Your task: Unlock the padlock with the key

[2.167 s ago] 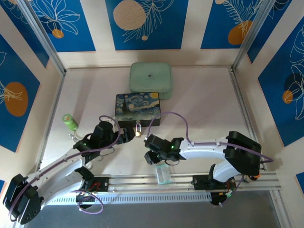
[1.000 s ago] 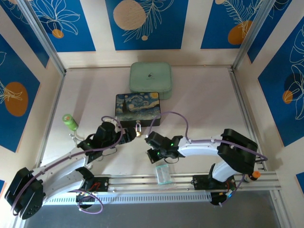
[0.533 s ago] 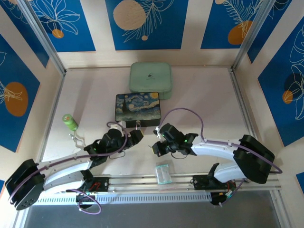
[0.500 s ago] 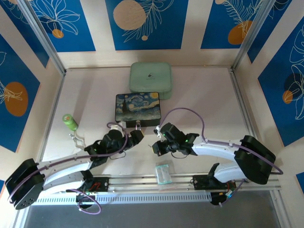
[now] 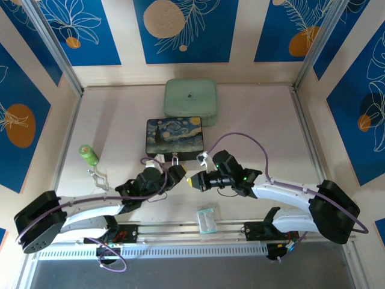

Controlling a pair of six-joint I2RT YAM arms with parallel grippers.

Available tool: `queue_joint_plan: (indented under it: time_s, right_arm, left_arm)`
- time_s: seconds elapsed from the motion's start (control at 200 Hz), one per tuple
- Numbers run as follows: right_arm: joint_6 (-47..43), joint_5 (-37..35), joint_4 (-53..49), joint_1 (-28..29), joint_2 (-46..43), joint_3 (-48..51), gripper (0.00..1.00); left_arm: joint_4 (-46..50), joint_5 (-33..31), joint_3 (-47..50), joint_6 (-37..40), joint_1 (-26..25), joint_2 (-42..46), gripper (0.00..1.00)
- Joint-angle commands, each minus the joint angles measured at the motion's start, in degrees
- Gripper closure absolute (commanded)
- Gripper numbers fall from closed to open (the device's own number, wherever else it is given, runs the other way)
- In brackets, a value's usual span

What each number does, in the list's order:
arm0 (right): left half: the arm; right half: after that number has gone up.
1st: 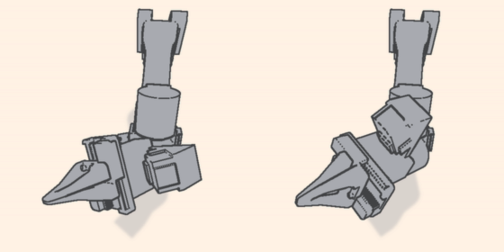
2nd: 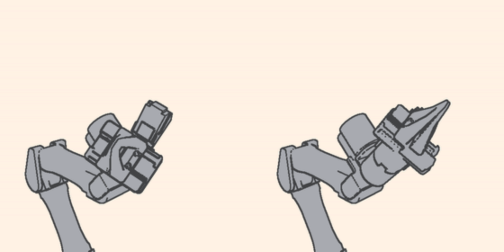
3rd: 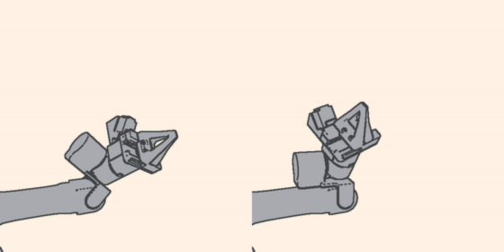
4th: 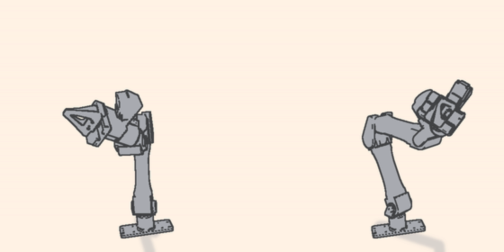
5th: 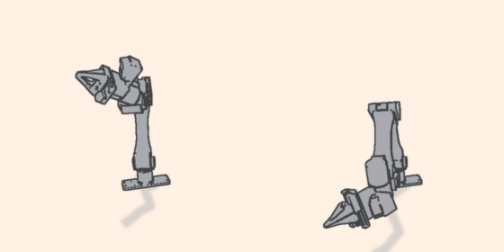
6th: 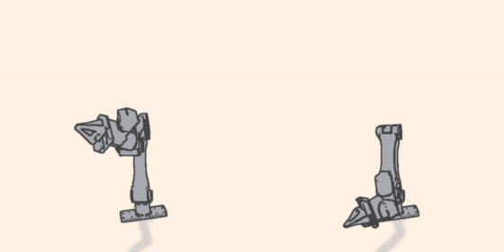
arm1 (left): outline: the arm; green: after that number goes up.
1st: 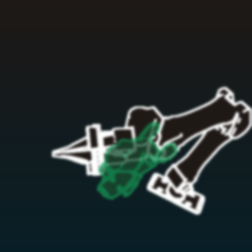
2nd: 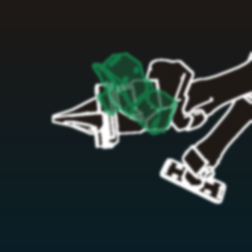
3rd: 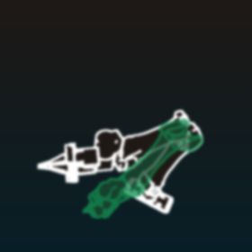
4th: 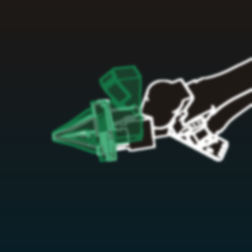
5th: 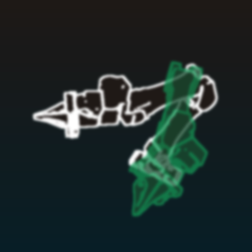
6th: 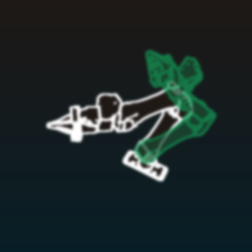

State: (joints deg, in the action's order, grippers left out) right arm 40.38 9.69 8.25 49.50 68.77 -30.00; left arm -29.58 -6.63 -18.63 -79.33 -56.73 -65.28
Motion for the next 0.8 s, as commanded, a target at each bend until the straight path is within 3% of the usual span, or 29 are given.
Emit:
queue_joint_plan:
  time_s: [0.0, 0.2, 0.35, 0.495, 0.58, 0.625, 0.735, 0.795]
  right_arm:
    - [1.02, 3.32, 1.34, -0.79, -0.97, 1.15, 0.95]
    - [2.32, 4.24, 2.88, -2.37, -2.31, 3.4, 0.95]
    - [2.04, 4.8, 3.26, -2.93, -2.51, 3.19, 0.95]
    - [2.59, 5.86, 4.06, -3.45, -2.35, 3.5, 0.95]
    - [2.72, 5.93, 4.27, -3.63, -2.24, 3.79, 0.95]
    - [3.01, 6.08, 4.72, -3.87, -2.24, 4.06, 0.95]
    - [3.3, 6.68, 5.28, -4.32, -2.23, 4.25, 0.94]
    - [3.14, 6.4, 5.12, -4.36, -2.45, 4.16, 0.88]
  left_arm:
    - [-6.2, 0.92, -2.05, 1.33, -0.92, -1.41, 0.6]
    - [-3.16, 0.42, -2.37, 2.34, -0.93, -1.51, 0.89]
    - [-5.53, 2.61, -3.01, 2.68, -0.93, -3.46, 0.9]
    - [-6.11, 3.43, -3.44, 2.69, -0.93, -4.88, 0.84]
    - [-7.19, 3.71, -3.41, 2.86, -0.93, -5.27, 0.89]
    - [-7.09, 3.95, -3.59, 3.05, -0.97, -5.28, 1.0]
    - [-5.85, 4.71, -4.38, 4.12, -1.01, -5.2, 1.0]
    - [-4.74, 4.88, -4.9, 4.74, -1.01, -4.85, 1.0]
